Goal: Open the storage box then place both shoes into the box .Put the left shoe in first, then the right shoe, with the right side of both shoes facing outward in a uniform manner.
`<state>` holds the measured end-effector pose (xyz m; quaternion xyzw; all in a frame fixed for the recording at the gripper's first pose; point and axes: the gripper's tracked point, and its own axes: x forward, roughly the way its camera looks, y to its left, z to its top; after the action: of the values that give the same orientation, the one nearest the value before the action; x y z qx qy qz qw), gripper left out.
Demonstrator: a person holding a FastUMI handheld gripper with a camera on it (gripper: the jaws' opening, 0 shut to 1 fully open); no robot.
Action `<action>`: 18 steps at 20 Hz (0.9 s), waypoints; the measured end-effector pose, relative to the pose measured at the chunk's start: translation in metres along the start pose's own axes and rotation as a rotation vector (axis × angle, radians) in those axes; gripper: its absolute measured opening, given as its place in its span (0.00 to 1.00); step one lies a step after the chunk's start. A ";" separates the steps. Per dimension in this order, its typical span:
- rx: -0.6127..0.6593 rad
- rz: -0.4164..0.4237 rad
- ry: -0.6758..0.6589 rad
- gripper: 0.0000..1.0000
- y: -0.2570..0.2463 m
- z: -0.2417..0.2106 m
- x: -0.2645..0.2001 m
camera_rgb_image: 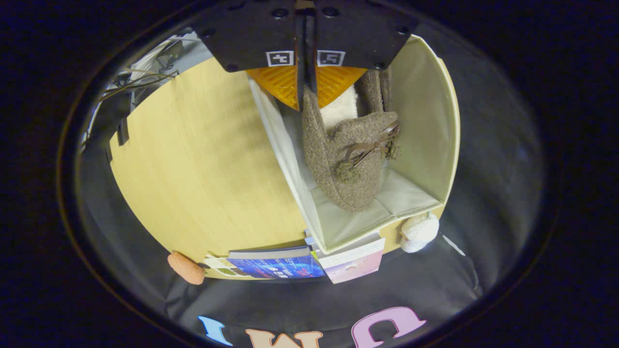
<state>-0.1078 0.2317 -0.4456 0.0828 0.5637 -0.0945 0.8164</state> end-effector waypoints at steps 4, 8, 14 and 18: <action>0.000 -0.017 -0.030 0.11 0.003 0.004 0.002; 0.009 -0.014 -0.058 0.06 0.005 0.012 0.000; 0.015 0.076 -0.180 0.06 0.017 0.043 -0.026; -0.036 0.104 -0.388 0.06 0.017 0.097 -0.067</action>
<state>-0.0391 0.2289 -0.3480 0.0775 0.3923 -0.0562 0.9148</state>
